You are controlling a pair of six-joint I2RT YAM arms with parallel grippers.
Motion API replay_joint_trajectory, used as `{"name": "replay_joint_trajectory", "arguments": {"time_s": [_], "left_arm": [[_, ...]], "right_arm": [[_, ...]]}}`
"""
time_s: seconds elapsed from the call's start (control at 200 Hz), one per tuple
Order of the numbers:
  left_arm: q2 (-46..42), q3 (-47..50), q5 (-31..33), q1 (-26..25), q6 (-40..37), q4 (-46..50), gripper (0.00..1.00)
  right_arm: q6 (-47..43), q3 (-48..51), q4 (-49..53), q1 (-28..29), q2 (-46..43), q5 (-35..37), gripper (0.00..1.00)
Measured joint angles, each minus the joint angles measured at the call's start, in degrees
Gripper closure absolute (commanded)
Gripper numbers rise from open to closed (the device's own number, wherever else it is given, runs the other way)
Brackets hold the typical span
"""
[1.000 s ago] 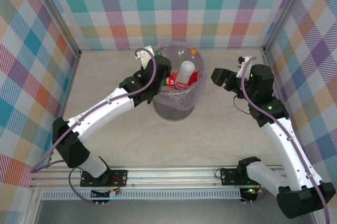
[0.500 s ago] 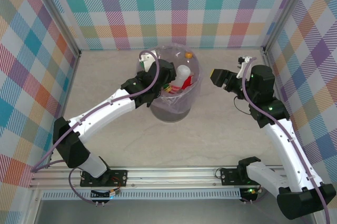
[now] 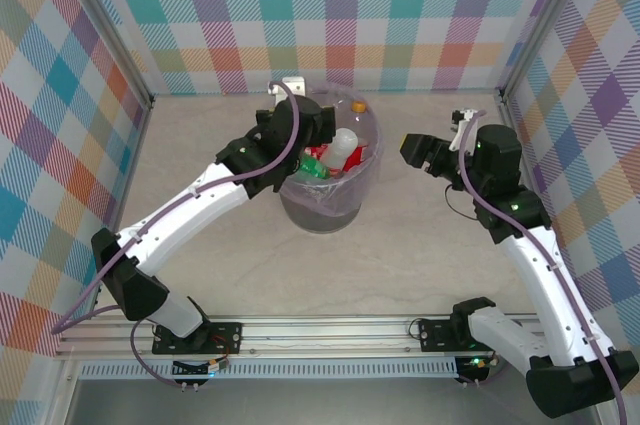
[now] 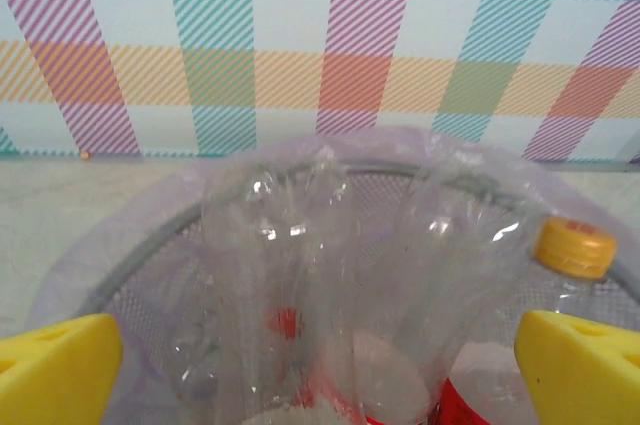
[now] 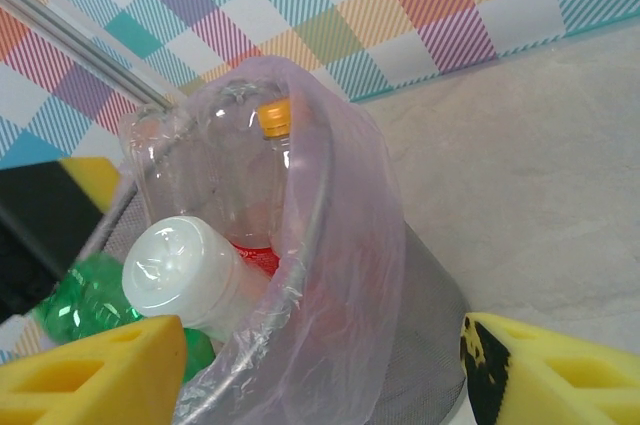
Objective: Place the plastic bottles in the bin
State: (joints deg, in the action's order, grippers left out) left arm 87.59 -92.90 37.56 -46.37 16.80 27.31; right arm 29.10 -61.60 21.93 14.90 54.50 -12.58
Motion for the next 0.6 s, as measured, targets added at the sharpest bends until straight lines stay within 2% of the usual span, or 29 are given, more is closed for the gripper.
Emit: {"name": "replay_joint_trajectory", "arguments": {"time_s": [0.15, 0.3, 0.38, 0.51, 0.6], "left_arm": [[-0.7, -0.5, -0.6, 0.0, -1.4, 0.5, 0.21], [-0.8, 1.8, -1.3, 0.0, 0.6, 1.7, 0.24], [-1.1, 4.5, -1.5, 0.0, 1.5, 2.3, 0.18], [-1.6, 4.8, 0.1, 0.9, -1.6, 4.2, 0.03], [-3.1, 2.8, 0.0, 3.4, -4.6, 6.0, 0.00]], "right_arm": [[0.0, 0.0, 0.0, 0.0, 0.3, 0.0, 0.27], [0.0, -0.5, 0.2, 0.0, 0.9, -0.1, 0.27], [0.0, -0.9, 0.2, 0.0, 1.1, -0.2, 0.27], [0.4, -3.6, 2.6, 0.0, 2.0, -0.5, 0.25], [-1.4, -9.1, 7.1, 0.0, 4.0, -0.2, 0.23]]}}
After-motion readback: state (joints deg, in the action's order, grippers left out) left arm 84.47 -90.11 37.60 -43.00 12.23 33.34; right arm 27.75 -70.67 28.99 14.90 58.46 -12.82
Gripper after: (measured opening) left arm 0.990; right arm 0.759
